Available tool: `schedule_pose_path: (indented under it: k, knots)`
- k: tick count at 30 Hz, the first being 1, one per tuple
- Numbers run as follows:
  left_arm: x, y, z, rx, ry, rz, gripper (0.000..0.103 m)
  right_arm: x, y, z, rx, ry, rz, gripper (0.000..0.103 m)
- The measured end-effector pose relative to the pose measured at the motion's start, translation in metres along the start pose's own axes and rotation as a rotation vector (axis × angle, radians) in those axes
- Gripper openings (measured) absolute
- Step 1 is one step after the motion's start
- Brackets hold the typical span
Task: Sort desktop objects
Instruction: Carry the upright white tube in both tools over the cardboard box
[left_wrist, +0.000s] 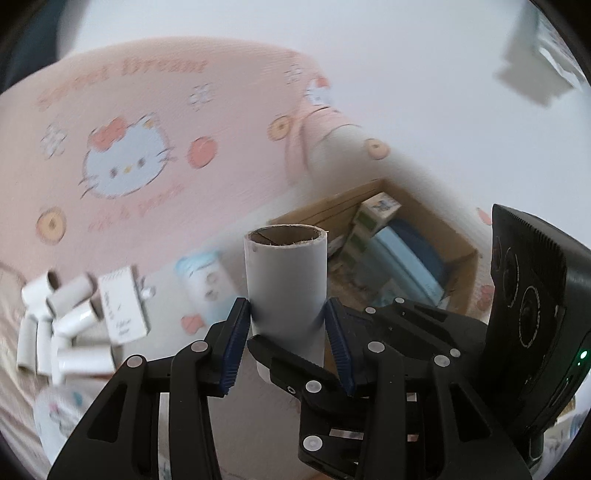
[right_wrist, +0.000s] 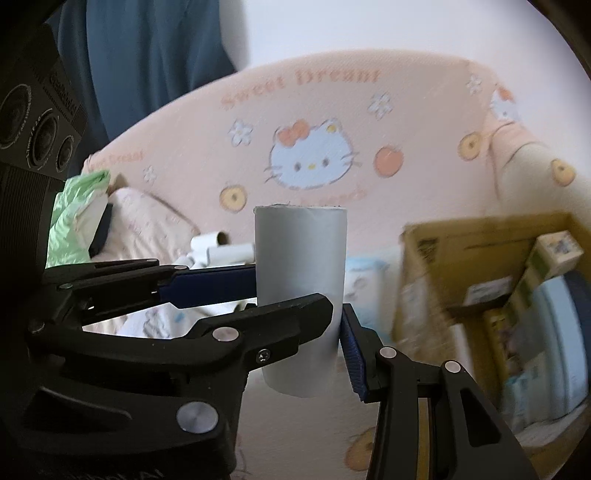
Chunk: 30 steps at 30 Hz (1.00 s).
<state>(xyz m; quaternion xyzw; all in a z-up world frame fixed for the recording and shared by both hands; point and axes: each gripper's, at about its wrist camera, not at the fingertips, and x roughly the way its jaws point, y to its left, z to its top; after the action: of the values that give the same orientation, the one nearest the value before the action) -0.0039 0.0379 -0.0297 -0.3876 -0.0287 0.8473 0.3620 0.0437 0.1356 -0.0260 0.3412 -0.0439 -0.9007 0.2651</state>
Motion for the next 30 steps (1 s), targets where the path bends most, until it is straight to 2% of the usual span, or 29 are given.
schedule_pose_path:
  k: [8,15,18,25,30]
  knots:
    - [0.012,-0.044,0.031,0.098,-0.022,-0.059,0.046,-0.034,-0.038,0.018,0.043,-0.052,-0.074,0.041]
    - [0.036,-0.073,0.051,0.124,0.016,-0.133,0.046,-0.051,-0.066,0.027,0.018,-0.043,-0.159,0.041]
    - [0.054,-0.078,0.057,0.097,0.084,-0.148,0.046,-0.055,-0.085,0.026,0.058,-0.015,-0.158,0.041]
    - [0.094,-0.079,0.066,-0.014,0.251,-0.202,0.046,-0.047,-0.129,0.014,0.167,0.074,-0.071,0.041]
    - [0.125,-0.071,0.074,-0.117,0.345,-0.250,0.046,-0.036,-0.153,0.021,0.146,0.168,-0.026,0.041]
